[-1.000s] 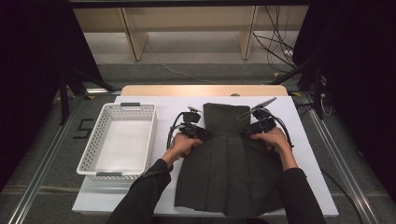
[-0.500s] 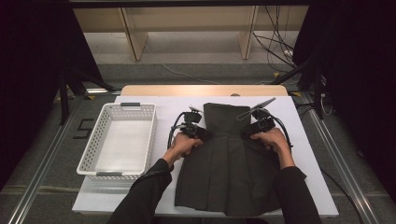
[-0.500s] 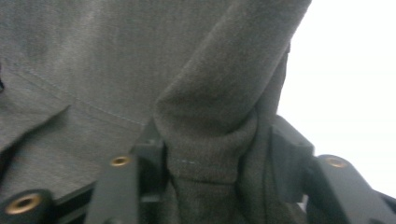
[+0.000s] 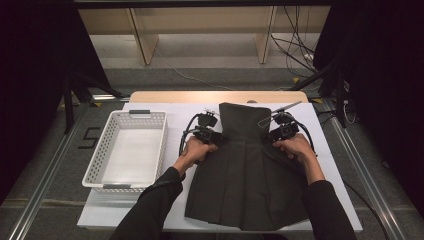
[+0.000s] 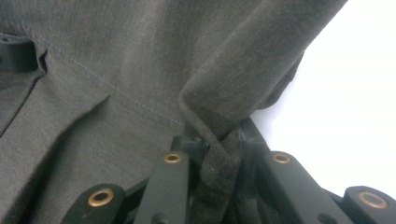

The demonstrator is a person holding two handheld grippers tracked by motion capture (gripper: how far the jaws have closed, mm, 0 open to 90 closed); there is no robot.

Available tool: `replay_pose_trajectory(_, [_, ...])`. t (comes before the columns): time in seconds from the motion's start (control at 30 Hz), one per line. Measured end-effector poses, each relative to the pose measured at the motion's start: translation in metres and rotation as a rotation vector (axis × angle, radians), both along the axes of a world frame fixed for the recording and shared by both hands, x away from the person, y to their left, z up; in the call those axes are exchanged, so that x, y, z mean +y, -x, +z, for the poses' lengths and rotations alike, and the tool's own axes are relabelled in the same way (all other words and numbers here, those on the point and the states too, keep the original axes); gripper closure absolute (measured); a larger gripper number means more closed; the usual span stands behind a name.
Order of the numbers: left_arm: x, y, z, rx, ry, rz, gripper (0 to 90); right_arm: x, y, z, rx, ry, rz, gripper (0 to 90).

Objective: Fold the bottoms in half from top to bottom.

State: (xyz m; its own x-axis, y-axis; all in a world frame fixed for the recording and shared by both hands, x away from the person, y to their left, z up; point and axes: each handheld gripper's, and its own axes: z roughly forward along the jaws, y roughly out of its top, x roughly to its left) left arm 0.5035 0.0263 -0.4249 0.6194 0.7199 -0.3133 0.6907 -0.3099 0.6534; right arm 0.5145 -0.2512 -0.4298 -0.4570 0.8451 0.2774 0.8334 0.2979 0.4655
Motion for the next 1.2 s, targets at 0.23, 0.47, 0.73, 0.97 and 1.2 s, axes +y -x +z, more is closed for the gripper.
replay_pose_trajectory(0.23, [-0.004, -0.016, 0.009, -0.062, 0.007, 0.053, 80.0, 0.001, -0.010, 0.020, -0.101, 0.000, -0.051, 78.7])
replay_pose_trajectory(0.47, [0.005, -0.008, -0.005, -0.096, 0.065, 0.047, 79.6, 0.003, -0.002, 0.012, -0.164, 0.014, -0.019, 78.4])
replay_pose_trajectory(0.73, [0.010, 0.016, 0.000, -0.200, 0.091, 0.023, 79.6, 0.002, 0.022, 0.018, -0.281, -0.009, 0.011, 77.5])
replay_pose_trajectory(0.97, [0.015, 0.034, 0.005, -0.277, 0.072, -0.002, 79.7, 0.002, 0.048, 0.026, -0.373, -0.016, 0.055, 76.7])
replay_pose_trajectory(1.2, [0.019, 0.053, 0.009, -0.324, 0.067, -0.023, 79.9, 0.003, 0.067, 0.032, -0.435, -0.004, 0.093, 75.8])
